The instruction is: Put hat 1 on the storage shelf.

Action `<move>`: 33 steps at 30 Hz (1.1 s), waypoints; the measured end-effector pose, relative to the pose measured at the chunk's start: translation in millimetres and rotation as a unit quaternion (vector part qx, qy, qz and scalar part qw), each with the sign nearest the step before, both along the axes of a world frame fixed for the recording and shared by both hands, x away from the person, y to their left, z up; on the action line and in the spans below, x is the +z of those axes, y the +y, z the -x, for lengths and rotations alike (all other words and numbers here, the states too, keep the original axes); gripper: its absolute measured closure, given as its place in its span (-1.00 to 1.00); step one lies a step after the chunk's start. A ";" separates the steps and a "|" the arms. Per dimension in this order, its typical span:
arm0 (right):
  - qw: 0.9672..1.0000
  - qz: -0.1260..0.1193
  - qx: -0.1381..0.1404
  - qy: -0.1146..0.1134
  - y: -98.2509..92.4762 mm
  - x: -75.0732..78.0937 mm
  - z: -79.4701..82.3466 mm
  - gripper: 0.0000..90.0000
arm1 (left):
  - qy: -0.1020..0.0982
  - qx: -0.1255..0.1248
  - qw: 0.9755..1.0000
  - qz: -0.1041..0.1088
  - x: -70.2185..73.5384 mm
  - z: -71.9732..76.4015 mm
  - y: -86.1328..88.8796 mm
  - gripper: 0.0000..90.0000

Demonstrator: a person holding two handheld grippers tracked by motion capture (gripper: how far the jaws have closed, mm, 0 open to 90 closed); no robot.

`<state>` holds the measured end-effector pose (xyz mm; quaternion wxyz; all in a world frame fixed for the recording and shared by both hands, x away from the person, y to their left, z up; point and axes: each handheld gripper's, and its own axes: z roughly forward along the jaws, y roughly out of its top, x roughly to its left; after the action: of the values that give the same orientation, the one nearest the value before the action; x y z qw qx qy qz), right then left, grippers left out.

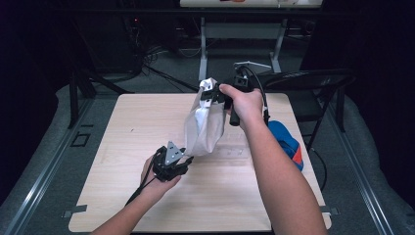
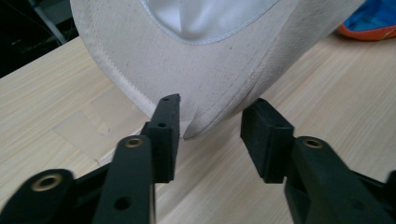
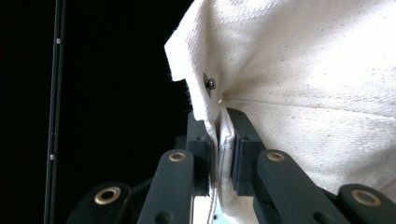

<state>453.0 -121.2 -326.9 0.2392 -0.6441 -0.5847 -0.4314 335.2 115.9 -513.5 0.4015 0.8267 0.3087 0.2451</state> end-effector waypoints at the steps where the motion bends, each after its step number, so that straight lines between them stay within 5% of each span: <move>1: 1.000 0.000 0.000 0.000 0.0 0.0 0.0 0.80 | 0.004 0.002 1.000 -0.003 -0.2 -0.8 0.1 0.31; 9: 1.000 0.000 0.003 -0.002 3.8 0.5 0.9 0.79 | 0.005 0.004 1.000 0.007 1.4 -4.0 6.6 0.61; 26: 1.000 0.001 0.007 -0.007 19.1 -3.0 -6.4 0.80 | 0.036 0.008 0.997 0.067 -1.3 -19.1 19.6 0.66; 33: 1.000 0.002 0.011 -0.008 24.8 -6.4 -8.9 0.80 | 0.036 0.019 0.997 0.070 -3.1 -17.5 19.6 0.69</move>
<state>461.9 -96.4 -333.3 0.2385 -0.6347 -0.5942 -0.4326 352.8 135.5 -516.6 0.4420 0.7988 0.3552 0.2010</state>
